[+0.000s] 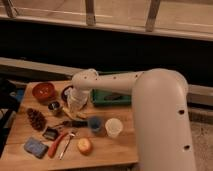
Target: Place banana in table surface
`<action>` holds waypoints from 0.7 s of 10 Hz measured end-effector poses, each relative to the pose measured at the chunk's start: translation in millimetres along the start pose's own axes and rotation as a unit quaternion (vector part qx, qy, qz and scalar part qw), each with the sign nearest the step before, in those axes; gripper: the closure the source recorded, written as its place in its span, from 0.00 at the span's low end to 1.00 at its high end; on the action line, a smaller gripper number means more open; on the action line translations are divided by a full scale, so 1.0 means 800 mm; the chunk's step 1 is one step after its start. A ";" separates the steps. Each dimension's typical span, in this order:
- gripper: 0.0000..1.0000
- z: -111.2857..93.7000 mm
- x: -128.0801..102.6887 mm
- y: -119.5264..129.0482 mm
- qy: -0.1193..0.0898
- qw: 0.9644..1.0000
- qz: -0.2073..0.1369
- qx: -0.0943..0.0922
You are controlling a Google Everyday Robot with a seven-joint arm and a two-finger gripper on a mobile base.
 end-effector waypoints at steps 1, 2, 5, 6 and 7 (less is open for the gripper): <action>0.62 0.003 0.001 0.000 0.005 1.000 0.001 -0.001; 0.50 0.006 0.002 0.001 0.009 1.000 0.002 -0.002; 0.26 0.009 0.003 0.006 0.016 1.000 0.000 -0.003; 0.25 0.009 0.004 0.005 0.016 1.000 0.000 -0.004; 0.25 0.006 0.003 0.006 0.013 1.000 -0.001 -0.005</action>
